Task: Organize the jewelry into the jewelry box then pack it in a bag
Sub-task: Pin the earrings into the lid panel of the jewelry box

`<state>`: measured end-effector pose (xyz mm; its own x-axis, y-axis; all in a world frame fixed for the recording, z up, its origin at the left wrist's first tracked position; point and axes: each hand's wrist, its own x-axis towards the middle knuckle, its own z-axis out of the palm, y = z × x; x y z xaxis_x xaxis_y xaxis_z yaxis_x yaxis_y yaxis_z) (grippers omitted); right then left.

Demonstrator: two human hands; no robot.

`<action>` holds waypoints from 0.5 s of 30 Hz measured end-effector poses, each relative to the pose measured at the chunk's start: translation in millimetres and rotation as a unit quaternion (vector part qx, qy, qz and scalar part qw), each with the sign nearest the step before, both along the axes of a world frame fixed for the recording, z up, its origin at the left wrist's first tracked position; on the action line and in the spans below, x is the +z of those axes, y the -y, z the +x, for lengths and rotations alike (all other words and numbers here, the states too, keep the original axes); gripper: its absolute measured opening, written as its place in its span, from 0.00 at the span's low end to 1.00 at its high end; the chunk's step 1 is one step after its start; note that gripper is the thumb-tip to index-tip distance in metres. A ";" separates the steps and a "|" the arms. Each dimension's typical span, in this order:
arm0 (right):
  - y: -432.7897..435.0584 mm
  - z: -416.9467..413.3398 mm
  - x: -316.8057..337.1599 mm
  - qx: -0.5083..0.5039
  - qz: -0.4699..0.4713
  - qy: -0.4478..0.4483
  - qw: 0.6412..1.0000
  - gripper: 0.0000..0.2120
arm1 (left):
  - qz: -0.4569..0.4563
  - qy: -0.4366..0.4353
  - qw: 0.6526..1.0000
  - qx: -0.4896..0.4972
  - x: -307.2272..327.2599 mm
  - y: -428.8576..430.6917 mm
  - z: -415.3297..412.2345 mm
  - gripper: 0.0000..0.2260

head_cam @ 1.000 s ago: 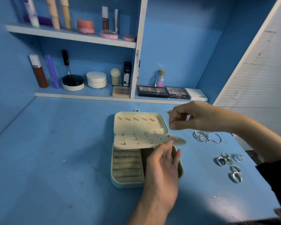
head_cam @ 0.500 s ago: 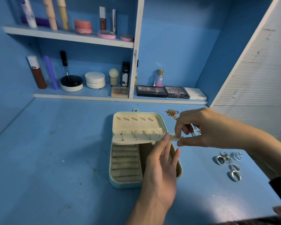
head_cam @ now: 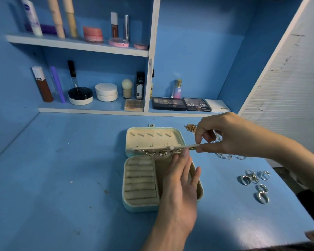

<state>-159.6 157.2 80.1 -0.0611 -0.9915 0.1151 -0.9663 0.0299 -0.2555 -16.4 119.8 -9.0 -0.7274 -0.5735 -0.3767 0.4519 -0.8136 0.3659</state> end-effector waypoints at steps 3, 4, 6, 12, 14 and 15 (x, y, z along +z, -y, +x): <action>1.8 -0.5 0.1 -0.004 -0.001 0.000 1.000 0.06 | 0.004 0.007 1.000 -0.002 1.9 -0.5 1.9 0.22; 1.7 -0.2 0.3 -0.005 0.000 0.001 1.000 0.06 | 0.008 0.016 1.000 -0.001 3.4 -1.6 3.2 0.21; 1.3 -0.1 -0.1 -0.007 -0.001 0.003 1.000 0.06 | 0.027 0.038 0.999 0.009 6.1 -4.8 5.9 0.20; -1.8 2.3 -2.6 0.001 0.011 -0.004 1.000 0.06 | 0.062 0.062 0.995 0.040 14.2 -11.6 10.5 0.11; -3.5 4.1 -3.0 0.009 0.012 -0.005 1.000 0.06 | 0.062 0.060 0.995 0.042 15.6 -11.0 11.5 0.12; -4.2 4.8 -3.2 0.011 0.014 -0.004 1.000 0.06 | 0.061 0.059 0.995 0.043 16.2 -10.3 11.9 0.13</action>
<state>-154.8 161.4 76.8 -0.0393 -0.9954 0.0878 -0.9686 0.0163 -0.2480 -4.5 130.1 7.2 -0.6237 -0.5767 -0.5276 0.4816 -0.8152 0.3218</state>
